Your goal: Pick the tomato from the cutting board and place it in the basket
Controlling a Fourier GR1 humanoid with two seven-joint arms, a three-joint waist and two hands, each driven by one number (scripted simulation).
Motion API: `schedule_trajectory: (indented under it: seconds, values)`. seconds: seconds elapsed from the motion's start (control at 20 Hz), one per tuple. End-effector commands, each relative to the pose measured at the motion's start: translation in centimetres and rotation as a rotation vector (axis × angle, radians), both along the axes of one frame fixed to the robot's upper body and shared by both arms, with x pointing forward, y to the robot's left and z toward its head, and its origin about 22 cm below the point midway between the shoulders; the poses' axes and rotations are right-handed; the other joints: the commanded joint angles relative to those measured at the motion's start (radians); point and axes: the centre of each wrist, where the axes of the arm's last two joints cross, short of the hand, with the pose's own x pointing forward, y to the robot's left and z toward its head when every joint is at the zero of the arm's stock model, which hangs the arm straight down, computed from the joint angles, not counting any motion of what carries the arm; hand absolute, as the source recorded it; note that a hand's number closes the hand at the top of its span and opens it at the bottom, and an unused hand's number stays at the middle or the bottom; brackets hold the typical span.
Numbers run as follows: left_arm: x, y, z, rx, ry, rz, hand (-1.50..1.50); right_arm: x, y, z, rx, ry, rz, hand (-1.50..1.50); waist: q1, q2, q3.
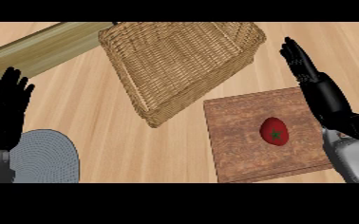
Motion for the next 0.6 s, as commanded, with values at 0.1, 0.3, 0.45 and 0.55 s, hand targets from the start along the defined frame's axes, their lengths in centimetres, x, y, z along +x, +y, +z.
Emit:
schedule_trajectory:
  seconds: [0.1,0.3,0.45,0.55]
  values:
    - [0.9,-1.1,1.6,0.226,-0.099,-0.167,0.0,-1.1,5.6,-0.3,0.031,-0.133,0.043,1.5,-0.031,-0.018,-0.017]
    - [1.0,-1.9,1.9,0.263,-0.126,-0.25,0.0,-0.6,8.4,4.7,0.525,-0.429,-0.086,1.5,-0.095,-0.062,0.049]
    - [1.7,-3.9,2.6,0.399,-0.196,-0.413,0.0,-4.9,18.1,-2.4,0.329,-0.298,0.04,1.5,-0.029,-0.017,-0.017]
    - [2.4,-4.2,2.1,0.41,-0.186,-0.429,0.0,-5.8,19.9,-4.2,0.281,-0.349,-0.05,-1.5,-0.03,-0.013,-0.018]
